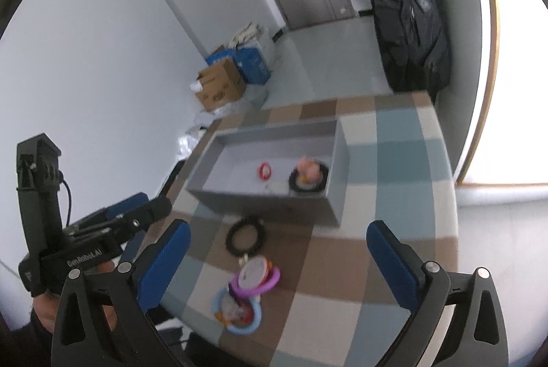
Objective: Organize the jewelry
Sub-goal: 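Open both grippers to release the badge and pig into the box, then reach the right gripper down to the purple ring on the table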
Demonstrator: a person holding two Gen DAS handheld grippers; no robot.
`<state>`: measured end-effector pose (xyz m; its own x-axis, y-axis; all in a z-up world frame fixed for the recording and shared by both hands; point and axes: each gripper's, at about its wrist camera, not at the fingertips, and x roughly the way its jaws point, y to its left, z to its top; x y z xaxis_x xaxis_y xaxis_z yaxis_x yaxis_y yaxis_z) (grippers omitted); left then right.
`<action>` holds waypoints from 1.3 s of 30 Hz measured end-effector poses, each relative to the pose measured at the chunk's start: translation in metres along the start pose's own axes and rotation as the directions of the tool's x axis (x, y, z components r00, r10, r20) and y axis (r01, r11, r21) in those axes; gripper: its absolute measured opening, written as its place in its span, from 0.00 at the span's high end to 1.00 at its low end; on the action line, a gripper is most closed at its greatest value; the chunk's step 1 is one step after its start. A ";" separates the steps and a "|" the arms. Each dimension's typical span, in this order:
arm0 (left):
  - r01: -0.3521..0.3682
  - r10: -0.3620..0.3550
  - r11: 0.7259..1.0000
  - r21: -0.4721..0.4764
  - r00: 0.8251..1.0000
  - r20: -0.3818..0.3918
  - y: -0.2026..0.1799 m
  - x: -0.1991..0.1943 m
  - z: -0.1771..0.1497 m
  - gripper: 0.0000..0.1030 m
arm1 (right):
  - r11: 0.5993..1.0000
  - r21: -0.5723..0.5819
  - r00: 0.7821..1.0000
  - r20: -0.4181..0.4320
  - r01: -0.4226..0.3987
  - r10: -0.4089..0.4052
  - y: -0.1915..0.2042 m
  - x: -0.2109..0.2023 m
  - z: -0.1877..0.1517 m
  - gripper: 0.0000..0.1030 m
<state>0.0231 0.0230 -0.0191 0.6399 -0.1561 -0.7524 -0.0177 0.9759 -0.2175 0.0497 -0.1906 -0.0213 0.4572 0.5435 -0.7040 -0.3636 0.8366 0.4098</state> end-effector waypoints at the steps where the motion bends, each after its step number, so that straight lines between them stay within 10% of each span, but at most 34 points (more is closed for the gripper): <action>1: 0.000 0.000 1.000 -0.006 1.000 -0.006 0.002 -0.001 -0.003 0.24 | 1.000 0.013 1.000 -0.027 -0.012 0.012 -0.001 0.003 -0.003 0.00; 12: -0.011 0.009 1.000 -0.026 0.998 -0.058 0.016 -0.001 -0.018 0.24 | 0.995 0.072 0.978 -0.193 -0.073 0.085 0.002 0.040 -0.029 0.06; 20: -0.003 -0.003 0.997 -0.074 0.996 -0.088 0.030 0.004 -0.020 0.24 | 0.985 0.146 0.961 -0.248 -0.088 0.123 -0.003 0.056 -0.034 0.66; 26: 0.013 -0.024 0.995 -0.096 0.994 -0.109 0.033 0.008 -0.020 0.24 | 0.973 0.207 0.957 -0.248 -0.100 0.151 -0.012 0.054 -0.033 0.89; 39: 0.016 -0.022 0.999 -0.048 0.992 -0.125 0.022 0.011 -0.024 0.24 | 0.994 0.082 0.989 -0.124 -0.074 0.084 0.004 0.024 -0.018 0.96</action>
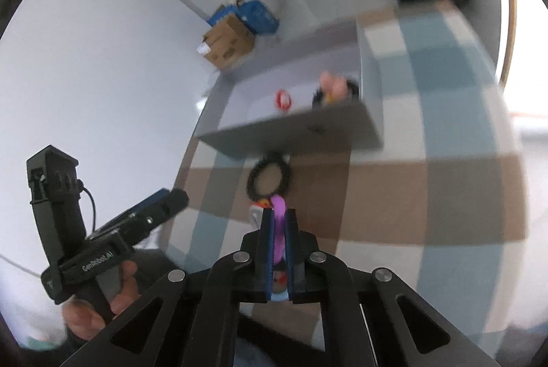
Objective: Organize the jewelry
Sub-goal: 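Reach the right gripper down to the purple ring on the table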
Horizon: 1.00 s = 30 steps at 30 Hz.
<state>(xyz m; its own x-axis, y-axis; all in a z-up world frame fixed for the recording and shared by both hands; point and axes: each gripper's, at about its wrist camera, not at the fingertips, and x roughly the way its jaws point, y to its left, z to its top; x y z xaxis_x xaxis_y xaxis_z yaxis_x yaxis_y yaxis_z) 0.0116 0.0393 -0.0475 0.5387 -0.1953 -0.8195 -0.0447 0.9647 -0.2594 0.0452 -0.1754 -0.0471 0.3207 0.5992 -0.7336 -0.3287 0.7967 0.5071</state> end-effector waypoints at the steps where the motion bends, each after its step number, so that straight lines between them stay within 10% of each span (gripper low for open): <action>1: -0.004 0.004 1.000 0.005 1.000 -0.002 -0.001 0.001 -0.001 0.24 | 1.000 -0.019 1.000 0.017 0.011 -0.011 0.002 -0.003 0.001 0.97; 16: -0.012 0.015 0.996 0.084 0.999 -0.040 -0.024 0.011 -0.008 0.24 | 0.998 0.005 0.993 0.092 0.068 -0.069 -0.020 -0.022 0.010 0.96; 20: -0.002 0.006 0.996 0.085 0.999 -0.047 -0.027 0.013 -0.007 0.24 | 0.994 0.058 0.994 0.046 0.096 -0.099 -0.037 -0.017 0.008 0.58; 30: 0.023 -0.015 0.992 0.121 0.998 -0.060 -0.042 0.016 -0.007 0.24 | 0.989 -0.078 0.992 -0.003 0.126 -0.127 -0.016 0.005 0.002 0.56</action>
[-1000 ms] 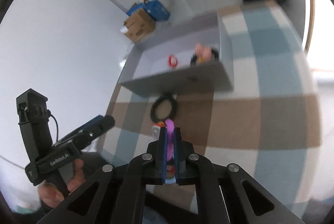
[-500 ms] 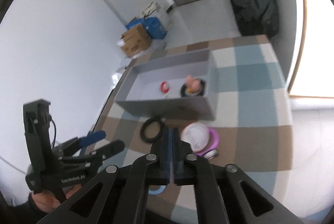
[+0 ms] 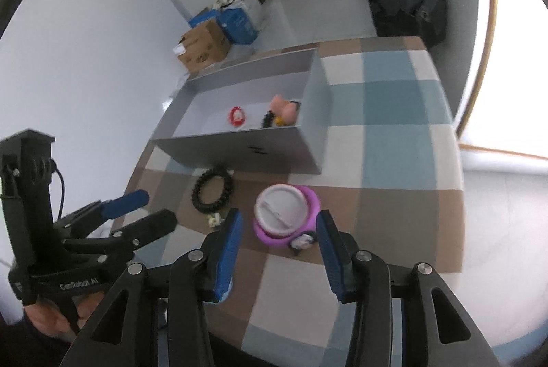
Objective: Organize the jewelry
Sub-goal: 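Reach the right gripper down to the purple ring on the table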
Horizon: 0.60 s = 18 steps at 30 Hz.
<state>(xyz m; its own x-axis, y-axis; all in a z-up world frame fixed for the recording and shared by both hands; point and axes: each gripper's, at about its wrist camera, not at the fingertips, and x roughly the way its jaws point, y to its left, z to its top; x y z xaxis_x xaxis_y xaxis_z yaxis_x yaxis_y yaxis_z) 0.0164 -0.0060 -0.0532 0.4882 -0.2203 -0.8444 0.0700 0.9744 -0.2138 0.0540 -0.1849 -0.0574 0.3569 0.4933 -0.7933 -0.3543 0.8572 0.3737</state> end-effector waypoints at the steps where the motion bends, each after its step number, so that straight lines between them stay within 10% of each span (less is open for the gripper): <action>1: 0.001 -0.001 1.000 -0.003 1.000 0.002 0.001 -0.001 0.000 0.24 | 1.000 -0.025 1.000 -0.005 0.006 -0.006 0.005 0.004 0.001 0.55; 9: 0.011 -0.012 0.998 -0.065 1.000 -0.012 0.018 0.001 0.004 0.24 | 0.982 -0.137 0.990 -0.048 0.127 -0.135 0.025 0.036 0.003 0.55; 13: 0.015 -0.017 0.996 -0.086 1.000 -0.025 0.025 0.005 0.005 0.24 | 0.976 -0.147 0.985 -0.045 0.160 -0.168 0.028 0.037 0.002 0.82; 18: 0.037 -0.040 0.993 -0.110 0.999 -0.031 0.028 0.005 0.007 0.24 | 0.987 -0.101 0.991 -0.032 0.129 -0.133 0.020 0.030 0.003 0.86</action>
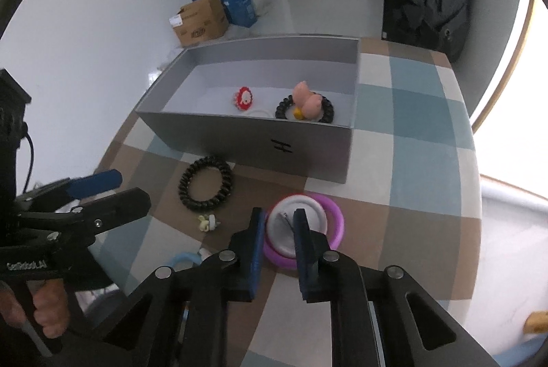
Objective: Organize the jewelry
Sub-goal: 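Reach the right gripper down to the purple ring on the table, then close the right gripper on the purple ring and lift it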
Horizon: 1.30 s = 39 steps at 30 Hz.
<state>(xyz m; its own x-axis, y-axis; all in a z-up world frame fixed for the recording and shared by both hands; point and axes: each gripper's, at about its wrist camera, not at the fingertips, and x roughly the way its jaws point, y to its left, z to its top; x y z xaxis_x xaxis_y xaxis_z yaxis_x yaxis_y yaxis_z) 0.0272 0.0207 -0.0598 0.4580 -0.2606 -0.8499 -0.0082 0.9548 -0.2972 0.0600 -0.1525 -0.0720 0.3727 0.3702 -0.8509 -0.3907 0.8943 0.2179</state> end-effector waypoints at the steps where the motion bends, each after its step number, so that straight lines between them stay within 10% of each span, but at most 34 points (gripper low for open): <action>1: 0.004 -0.004 1.000 -0.002 1.000 0.000 0.000 0.000 0.000 0.24 | 1.000 0.013 1.000 0.006 -0.006 0.006 -0.003 -0.003 0.000 0.87; 18: -0.034 0.034 0.998 0.059 0.999 0.005 -0.016 0.004 -0.005 0.24 | 0.993 0.094 0.993 0.100 -0.075 0.065 -0.024 -0.043 -0.001 1.00; 21: -0.046 0.046 0.997 0.063 0.999 0.004 -0.018 0.005 -0.007 0.24 | 0.999 0.015 0.996 0.086 -0.031 0.030 -0.014 -0.041 -0.002 0.95; 26: -0.048 0.048 0.997 0.055 0.999 -0.001 -0.017 0.006 -0.007 0.24 | 1.000 -0.004 0.997 0.067 -0.030 0.030 -0.013 -0.035 -0.006 0.29; 36: -0.034 0.033 0.999 0.029 0.999 0.005 -0.011 0.004 -0.003 0.24 | 0.988 -0.140 0.996 -0.047 0.071 -0.078 0.002 0.011 -0.011 0.26; 39: -0.026 0.026 1.000 0.015 1.000 0.012 -0.007 0.002 0.000 0.24 | 0.980 -0.168 0.993 -0.036 0.106 -0.114 0.004 0.013 -0.011 0.43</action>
<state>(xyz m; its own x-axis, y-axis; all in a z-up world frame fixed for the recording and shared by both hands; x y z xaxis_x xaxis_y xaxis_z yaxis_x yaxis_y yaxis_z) 0.0280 0.0136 -0.0597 0.4683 -0.2340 -0.8520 -0.0066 0.9633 -0.2682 0.0541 -0.1466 -0.0877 0.3845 0.2569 -0.8867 -0.4846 0.8737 0.0430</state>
